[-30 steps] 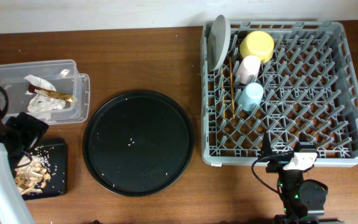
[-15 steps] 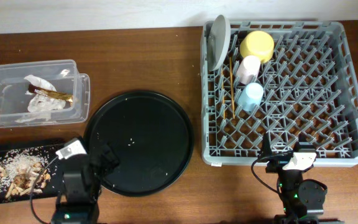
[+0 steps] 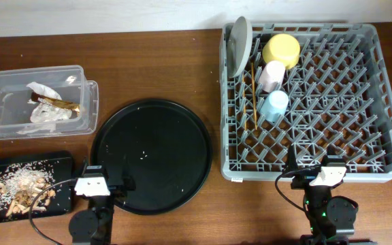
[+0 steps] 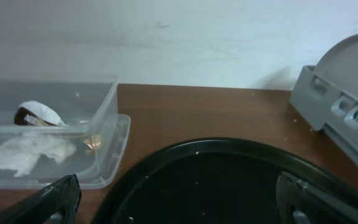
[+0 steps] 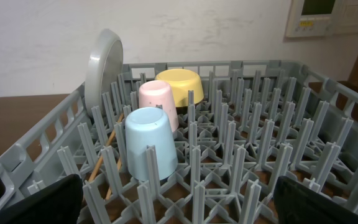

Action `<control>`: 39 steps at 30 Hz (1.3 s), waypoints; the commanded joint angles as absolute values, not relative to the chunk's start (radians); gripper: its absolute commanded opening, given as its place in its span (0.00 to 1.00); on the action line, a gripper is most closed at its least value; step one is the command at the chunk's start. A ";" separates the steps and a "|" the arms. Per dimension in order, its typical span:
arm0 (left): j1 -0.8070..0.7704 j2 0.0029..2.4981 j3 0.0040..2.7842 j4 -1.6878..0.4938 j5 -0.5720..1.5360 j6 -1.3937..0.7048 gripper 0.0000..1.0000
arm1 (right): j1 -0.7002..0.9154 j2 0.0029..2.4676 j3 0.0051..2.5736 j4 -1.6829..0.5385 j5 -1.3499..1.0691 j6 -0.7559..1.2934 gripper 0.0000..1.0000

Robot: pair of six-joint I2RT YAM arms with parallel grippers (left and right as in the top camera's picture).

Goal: Sort waste into correct bins and load items into the dishwasher rack

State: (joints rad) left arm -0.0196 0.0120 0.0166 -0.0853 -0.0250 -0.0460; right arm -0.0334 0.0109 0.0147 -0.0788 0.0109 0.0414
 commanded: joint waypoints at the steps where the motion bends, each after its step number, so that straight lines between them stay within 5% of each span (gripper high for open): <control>1: -0.024 0.005 0.009 -0.084 -0.015 0.031 0.99 | -0.040 0.003 0.006 -0.082 0.012 0.033 0.98; 39: -0.024 0.005 0.009 -0.083 -0.021 0.047 0.99 | -0.040 0.003 0.006 -0.082 0.012 0.033 0.98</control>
State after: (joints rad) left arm -0.0196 0.0120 0.0166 -0.0853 -0.0254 0.0311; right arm -0.0334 0.0109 0.0147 -0.0788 0.0109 0.0406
